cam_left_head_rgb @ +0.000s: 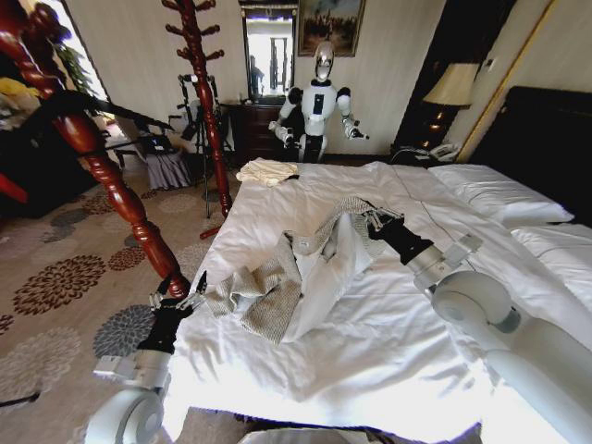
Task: Pick up the clothes from the bed and hang them on the clothes hanger.
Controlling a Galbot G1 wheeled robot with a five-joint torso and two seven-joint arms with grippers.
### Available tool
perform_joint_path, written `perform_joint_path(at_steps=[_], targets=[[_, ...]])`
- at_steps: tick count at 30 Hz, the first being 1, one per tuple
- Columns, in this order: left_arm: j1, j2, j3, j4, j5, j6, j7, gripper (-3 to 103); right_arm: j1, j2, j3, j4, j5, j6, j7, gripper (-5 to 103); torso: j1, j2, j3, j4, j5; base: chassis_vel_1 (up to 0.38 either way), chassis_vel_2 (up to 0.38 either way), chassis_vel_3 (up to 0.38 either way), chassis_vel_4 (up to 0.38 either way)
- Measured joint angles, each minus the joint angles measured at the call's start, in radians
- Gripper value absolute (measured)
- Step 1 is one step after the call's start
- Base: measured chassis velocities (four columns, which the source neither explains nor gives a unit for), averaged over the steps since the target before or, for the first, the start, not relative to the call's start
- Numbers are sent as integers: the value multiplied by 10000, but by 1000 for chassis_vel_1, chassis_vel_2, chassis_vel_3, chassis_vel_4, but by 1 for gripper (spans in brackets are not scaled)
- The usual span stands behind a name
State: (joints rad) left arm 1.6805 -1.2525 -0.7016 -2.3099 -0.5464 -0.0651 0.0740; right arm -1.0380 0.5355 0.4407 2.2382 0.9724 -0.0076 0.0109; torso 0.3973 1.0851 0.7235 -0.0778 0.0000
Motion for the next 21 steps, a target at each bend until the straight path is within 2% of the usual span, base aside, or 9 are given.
perform_joint_path(at_steps=[3,6,9,11,13,15,19,21], targets=[[-892,789,245,605,-83,260,79,100,170,42,-94,14,226,385,-481,1,0,0,0,-2,-1,0,0,0,0],[-1402,1171,428,1125,-190,437,85,100,289,99,-160,18,341,505,-709,1,1,0,0,-3,0,0,0,0,0],[-2447,1664,1267,2243,-560,796,43,100,471,162,-293,41,548,586,-889,1,2,0,0,-1,-2,0,0,0,0],[-2604,1698,1414,2366,-612,847,36,100,488,160,-313,40,559,588,-901,1,2,0,0,0,-1,0,0,0,0],[-3596,1743,2246,3024,-709,1075,27,100,571,151,-439,-26,557,604,-1011,1,1,0,0,0,1,0,0,0,0],[-3978,1703,2514,3248,-662,1123,25,100,603,154,-478,-59,555,606,-1032,1,2,-1,1,0,2,0,0,0,0],[-5547,1271,3695,4152,-399,1532,-383,100,776,249,-631,-214,535,610,-1079,1,2,-2,0,-3,3,0,0,0,0],[-5769,1159,3941,4291,-373,1645,-477,100,809,270,-661,-253,523,610,-1094,1,3,-2,0,-3,3,0,0,0,0]])
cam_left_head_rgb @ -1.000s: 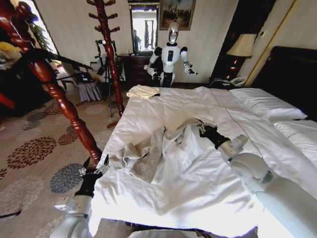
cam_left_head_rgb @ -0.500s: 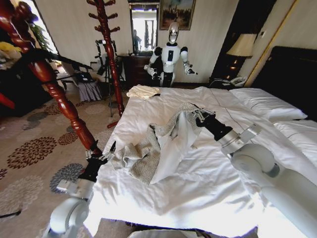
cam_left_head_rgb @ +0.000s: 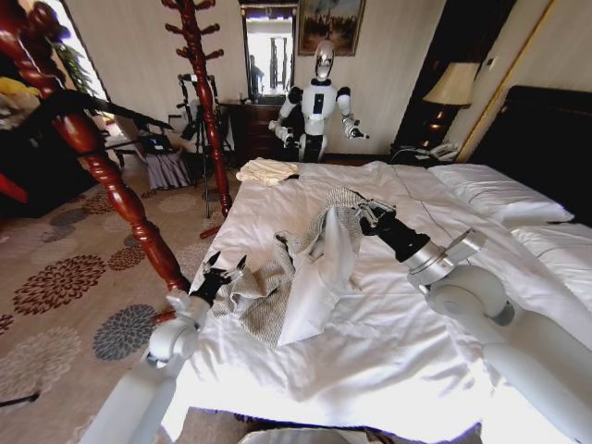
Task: Pick up the clothes from the bed and hang them on the clothes hanger.
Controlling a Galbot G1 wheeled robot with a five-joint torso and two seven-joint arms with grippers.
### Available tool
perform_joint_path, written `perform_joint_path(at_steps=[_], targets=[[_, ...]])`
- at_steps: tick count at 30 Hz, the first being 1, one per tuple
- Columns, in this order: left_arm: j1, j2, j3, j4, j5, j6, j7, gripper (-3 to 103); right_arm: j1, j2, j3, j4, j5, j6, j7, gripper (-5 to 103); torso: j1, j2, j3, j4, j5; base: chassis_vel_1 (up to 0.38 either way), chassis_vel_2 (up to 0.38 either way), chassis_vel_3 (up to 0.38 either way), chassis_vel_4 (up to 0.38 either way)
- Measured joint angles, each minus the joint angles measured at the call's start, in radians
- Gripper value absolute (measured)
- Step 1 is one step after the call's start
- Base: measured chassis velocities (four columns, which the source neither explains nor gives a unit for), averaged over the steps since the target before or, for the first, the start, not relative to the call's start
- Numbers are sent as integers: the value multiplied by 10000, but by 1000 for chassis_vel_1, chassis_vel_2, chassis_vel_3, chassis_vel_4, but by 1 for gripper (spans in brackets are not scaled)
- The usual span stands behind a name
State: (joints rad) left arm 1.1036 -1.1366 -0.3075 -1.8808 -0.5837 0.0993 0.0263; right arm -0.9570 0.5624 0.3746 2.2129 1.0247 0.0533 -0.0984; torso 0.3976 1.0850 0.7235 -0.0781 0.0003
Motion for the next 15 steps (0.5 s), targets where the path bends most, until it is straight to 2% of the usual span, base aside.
perform_joint_path(at_steps=[3,9,15], targets=[[-466,-323,709,425,131,195,-65,100,64,32,-28,-83,-31,0,-29,1,0,0,0,4,1,0,0,0,0],[-1009,-645,1731,1031,390,206,-14,100,53,31,12,-127,-62,6,-99,1,-2,0,-1,3,0,0,0,0,0],[-1615,-1077,2174,1610,444,347,-440,100,24,82,16,-144,-109,35,-197,1,-2,0,-1,1,-1,0,0,0,0]])
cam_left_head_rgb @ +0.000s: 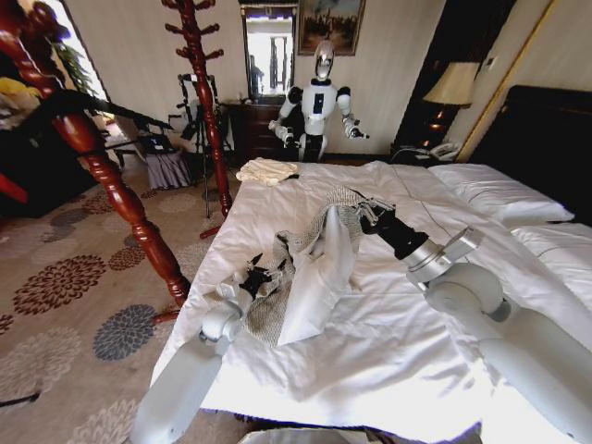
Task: Pick up the clothes from the bed and hang them on the clothes hanger.
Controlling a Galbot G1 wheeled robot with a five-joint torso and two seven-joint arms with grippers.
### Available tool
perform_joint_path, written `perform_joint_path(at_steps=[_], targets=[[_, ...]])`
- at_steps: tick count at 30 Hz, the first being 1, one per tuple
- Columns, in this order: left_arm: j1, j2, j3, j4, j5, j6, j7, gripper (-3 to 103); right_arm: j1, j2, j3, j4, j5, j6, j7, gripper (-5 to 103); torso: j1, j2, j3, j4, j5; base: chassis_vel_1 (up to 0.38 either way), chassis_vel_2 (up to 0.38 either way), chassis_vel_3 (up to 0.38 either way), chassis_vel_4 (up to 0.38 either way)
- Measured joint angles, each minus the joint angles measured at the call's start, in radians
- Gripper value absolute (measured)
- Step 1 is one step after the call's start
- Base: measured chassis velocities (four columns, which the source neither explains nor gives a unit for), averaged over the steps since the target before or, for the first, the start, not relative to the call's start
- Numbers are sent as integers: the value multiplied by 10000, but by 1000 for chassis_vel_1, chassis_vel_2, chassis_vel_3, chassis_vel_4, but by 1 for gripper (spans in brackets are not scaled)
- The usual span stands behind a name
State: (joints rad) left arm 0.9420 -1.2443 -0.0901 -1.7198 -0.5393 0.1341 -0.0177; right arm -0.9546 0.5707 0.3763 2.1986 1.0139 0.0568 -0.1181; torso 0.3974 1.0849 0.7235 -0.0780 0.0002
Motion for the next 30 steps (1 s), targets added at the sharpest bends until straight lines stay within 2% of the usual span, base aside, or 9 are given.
perform_joint_path(at_steps=[5,13,14,19,20,23,25,29,30], targets=[[-288,-148,73,290,17,294,-588,103,-100,31,58,23,-58,28,-81,1,0,0,0,2,-1,0,0,0,0],[-628,-348,41,722,-212,379,-870,73,-240,28,201,234,-73,128,-193,1,-1,1,0,1,-1,0,0,0,0],[-653,-353,32,754,-255,378,-869,73,-274,9,234,262,-71,140,-203,1,0,1,0,1,-1,0,0,0,0],[-776,-401,-31,907,-400,316,-700,51,-410,-34,358,372,-60,175,-220,1,-1,1,0,1,-2,0,0,0,0],[-776,-401,-31,907,-400,316,-700,51,-410,-34,358,372,-60,175,-220,1,-1,1,0,1,-2,0,0,0,0],[-820,-420,-49,916,-400,236,-626,35,-472,-44,375,394,-77,182,-220,1,-1,1,-1,1,-2,0,0,0,0],[-819,-412,-61,889,-400,220,-604,35,-483,-40,378,395,-89,183,-220,1,-1,2,0,1,-2,0,0,0,0],[-683,-196,-247,447,-484,148,-524,14,-545,21,385,351,-179,197,-197,1,-1,2,0,1,-4,0,0,0,0],[-683,-196,-247,447,-484,148,-524,14,-545,21,385,351,-179,197,-197,1,-1,2,0,1,-4,0,0,0,0]])
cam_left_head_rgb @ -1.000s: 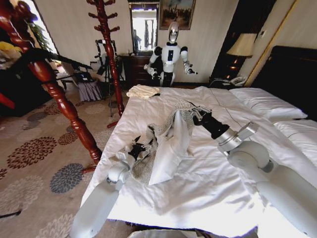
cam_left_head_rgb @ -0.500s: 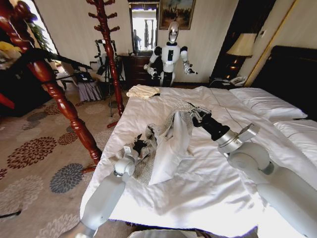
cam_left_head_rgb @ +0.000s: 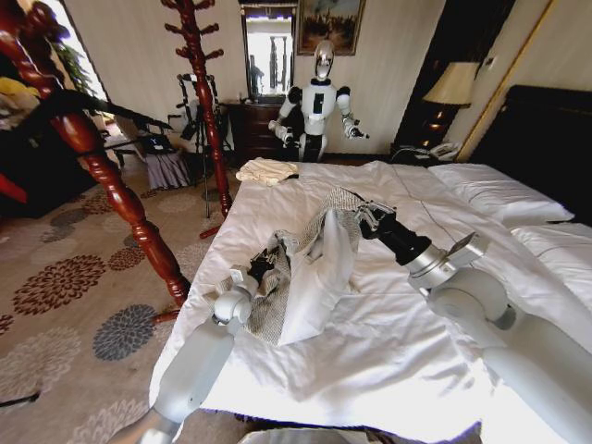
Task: Pick up the clothes from the bed and hang them on the clothes hanger.
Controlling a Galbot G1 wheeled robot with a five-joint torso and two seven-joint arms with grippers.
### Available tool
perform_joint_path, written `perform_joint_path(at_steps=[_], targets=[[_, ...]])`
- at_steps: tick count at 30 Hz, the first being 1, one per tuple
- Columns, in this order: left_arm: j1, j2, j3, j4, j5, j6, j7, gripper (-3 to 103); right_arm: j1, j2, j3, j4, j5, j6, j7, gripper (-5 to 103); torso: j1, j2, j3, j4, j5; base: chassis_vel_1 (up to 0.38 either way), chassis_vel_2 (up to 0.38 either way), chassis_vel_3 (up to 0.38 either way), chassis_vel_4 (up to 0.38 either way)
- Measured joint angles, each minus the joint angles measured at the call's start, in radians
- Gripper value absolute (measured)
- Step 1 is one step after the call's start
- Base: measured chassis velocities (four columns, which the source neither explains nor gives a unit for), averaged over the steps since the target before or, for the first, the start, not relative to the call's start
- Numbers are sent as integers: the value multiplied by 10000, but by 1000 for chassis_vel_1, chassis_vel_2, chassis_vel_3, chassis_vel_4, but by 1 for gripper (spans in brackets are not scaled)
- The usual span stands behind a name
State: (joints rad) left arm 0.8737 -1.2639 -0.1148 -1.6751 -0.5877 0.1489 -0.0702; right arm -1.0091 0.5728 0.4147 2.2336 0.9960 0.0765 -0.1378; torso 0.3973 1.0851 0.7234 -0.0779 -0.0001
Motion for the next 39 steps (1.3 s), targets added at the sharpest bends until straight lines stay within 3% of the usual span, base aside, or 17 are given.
perform_joint_path(at_steps=[4,7,16,21,23,26,29,32,34,37,39], targets=[[62,589,-482,-934,-369,-13,110,2,0,50,82,-249,-76,-38,314,1,0,0,0,0,1,0,0,0,0],[-83,1099,-894,-1553,-786,-24,215,1,107,-26,195,-362,-104,-214,586,1,0,0,0,1,0,0,0,0,0],[-1934,3387,-2591,-3271,-3597,202,64,1,889,-241,684,-855,-223,-1525,2526,1,1,0,1,-2,3,0,0,0,0],[-1650,4105,-3132,-4010,-4381,248,85,1,535,-410,1383,-362,-209,-1813,3081,1,1,1,-2,2,1,0,0,0,0],[-1453,4121,-3168,-4106,-4374,250,117,1,362,-460,1469,-242,-221,-1836,3099,1,0,1,-2,0,1,0,0,0,0],[220,3809,-3247,-4665,-3941,215,286,1,-904,-709,1593,531,-491,-2004,3113,1,0,1,-2,-3,-3,0,0,0,0],[1005,3557,-3192,-4926,-3733,210,234,1,-1465,-730,1336,852,-675,-2261,3174,1,-1,1,-1,2,-1,0,0,0,0],[2031,3071,-3023,-5195,-3274,406,-84,1,-2032,-606,866,1150,-795,-2917,3495,1,-2,1,-1,0,2,0,0,0,0],[2166,3015,-3002,-5235,-3210,512,-177,1,-2074,-587,820,1171,-775,-3017,3546,1,-2,1,-2,-1,3,0,0,0,0],[2468,3011,-2980,-5325,-3065,1109,-973,1,-1937,-658,899,1246,-441,-3131,3664,1,-1,1,-1,0,4,0,0,0,0],[2532,3053,-2977,-5355,-3062,1228,-1156,1,-1853,-704,974,1300,-277,-3129,3677,1,-1,1,-1,0,3,0,0,0,0]])
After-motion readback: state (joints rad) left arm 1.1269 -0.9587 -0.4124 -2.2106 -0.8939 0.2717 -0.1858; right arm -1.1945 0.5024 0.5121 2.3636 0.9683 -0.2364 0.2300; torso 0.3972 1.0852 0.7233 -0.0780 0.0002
